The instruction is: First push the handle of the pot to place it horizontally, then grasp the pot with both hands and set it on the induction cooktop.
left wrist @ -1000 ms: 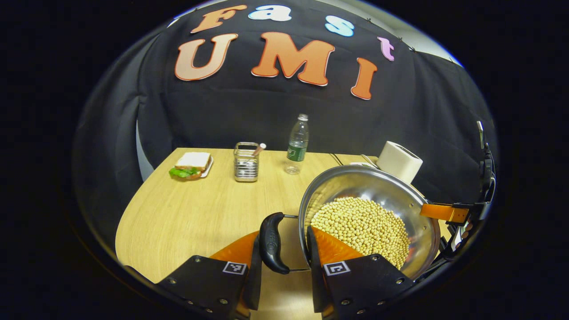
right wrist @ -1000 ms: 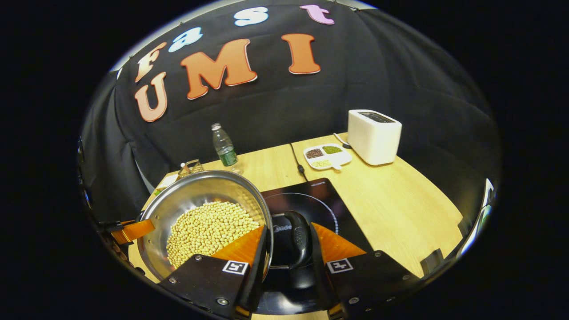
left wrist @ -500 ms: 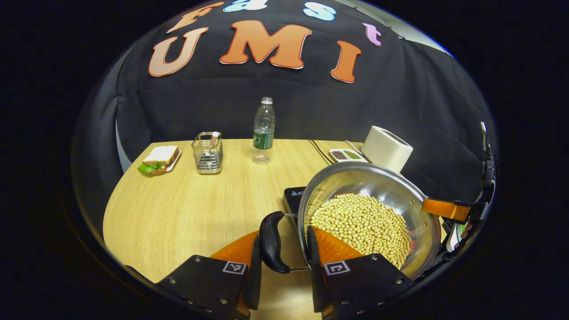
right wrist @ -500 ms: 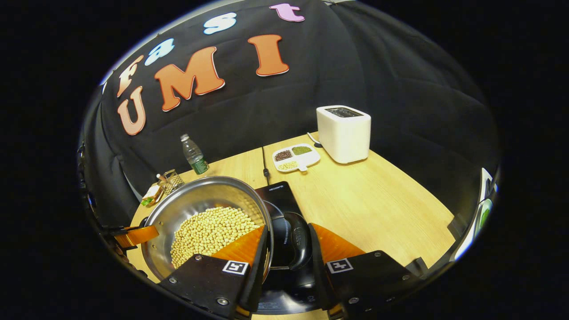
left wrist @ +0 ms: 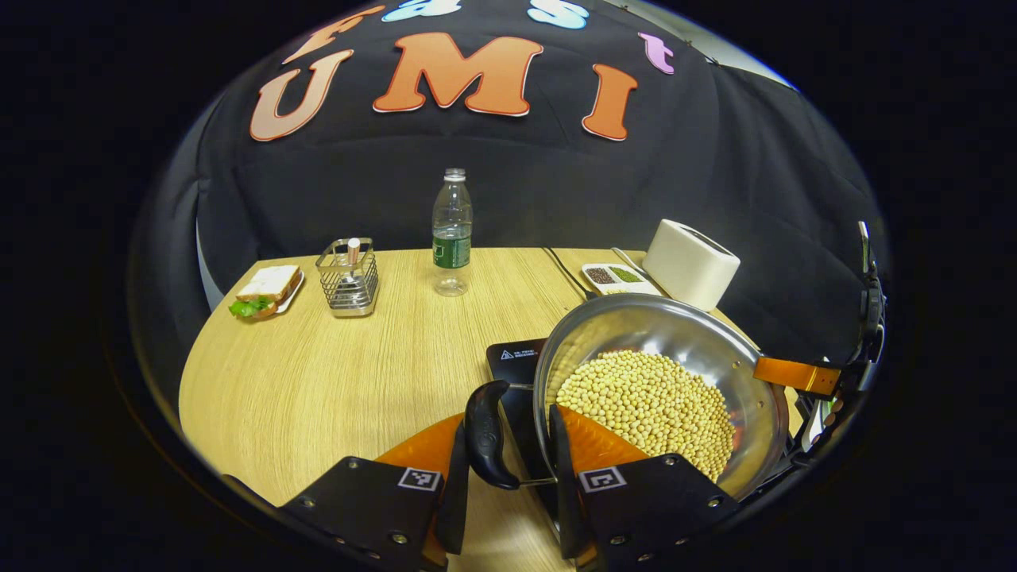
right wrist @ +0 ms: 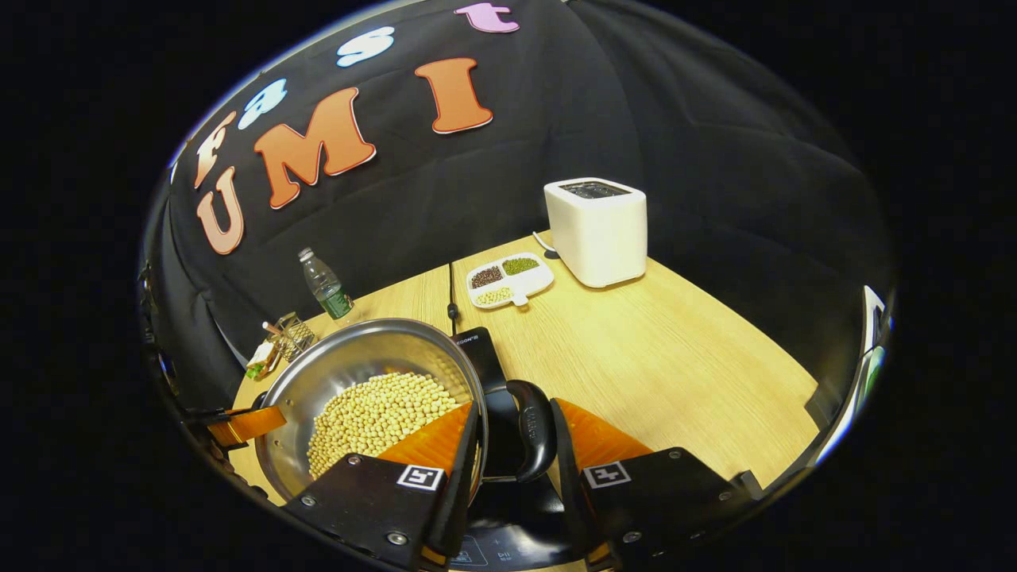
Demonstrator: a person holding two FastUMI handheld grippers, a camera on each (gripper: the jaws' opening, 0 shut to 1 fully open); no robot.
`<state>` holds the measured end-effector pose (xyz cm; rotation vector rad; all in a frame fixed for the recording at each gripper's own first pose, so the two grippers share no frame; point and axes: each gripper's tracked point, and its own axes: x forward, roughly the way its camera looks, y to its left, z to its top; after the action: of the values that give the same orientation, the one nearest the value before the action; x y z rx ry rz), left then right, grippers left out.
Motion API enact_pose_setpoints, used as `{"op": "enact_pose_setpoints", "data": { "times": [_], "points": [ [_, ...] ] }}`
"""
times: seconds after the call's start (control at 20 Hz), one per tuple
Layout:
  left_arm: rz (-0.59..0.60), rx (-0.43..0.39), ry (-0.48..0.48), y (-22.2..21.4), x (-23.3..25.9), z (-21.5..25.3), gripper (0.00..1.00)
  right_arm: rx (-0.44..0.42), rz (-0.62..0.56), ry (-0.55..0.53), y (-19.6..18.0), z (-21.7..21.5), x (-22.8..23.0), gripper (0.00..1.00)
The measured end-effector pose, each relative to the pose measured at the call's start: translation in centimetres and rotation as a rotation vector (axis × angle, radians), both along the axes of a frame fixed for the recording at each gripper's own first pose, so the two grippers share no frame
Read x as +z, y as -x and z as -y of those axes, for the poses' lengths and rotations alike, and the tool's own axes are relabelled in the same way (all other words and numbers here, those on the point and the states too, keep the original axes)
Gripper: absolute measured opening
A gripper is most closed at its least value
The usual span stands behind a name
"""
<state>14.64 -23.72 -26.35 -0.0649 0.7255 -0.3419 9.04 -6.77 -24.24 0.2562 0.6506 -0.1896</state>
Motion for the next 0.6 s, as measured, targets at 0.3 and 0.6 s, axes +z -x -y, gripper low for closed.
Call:
{"op": "enact_pose_setpoints", "data": {
  "times": [0.3,0.6],
  "points": [
    [0.235,0.025,-0.050,-1.3,7.8,-1.7,0.58,-0.004,0.163,0.082,-0.7,0.3,7.2,0.71],
    [0.497,0.158,-0.070,1.0,19.8,-8.8,0.86,0.041,0.397,0.168,2.1,-1.7,18.8,0.95]
  ]
}}
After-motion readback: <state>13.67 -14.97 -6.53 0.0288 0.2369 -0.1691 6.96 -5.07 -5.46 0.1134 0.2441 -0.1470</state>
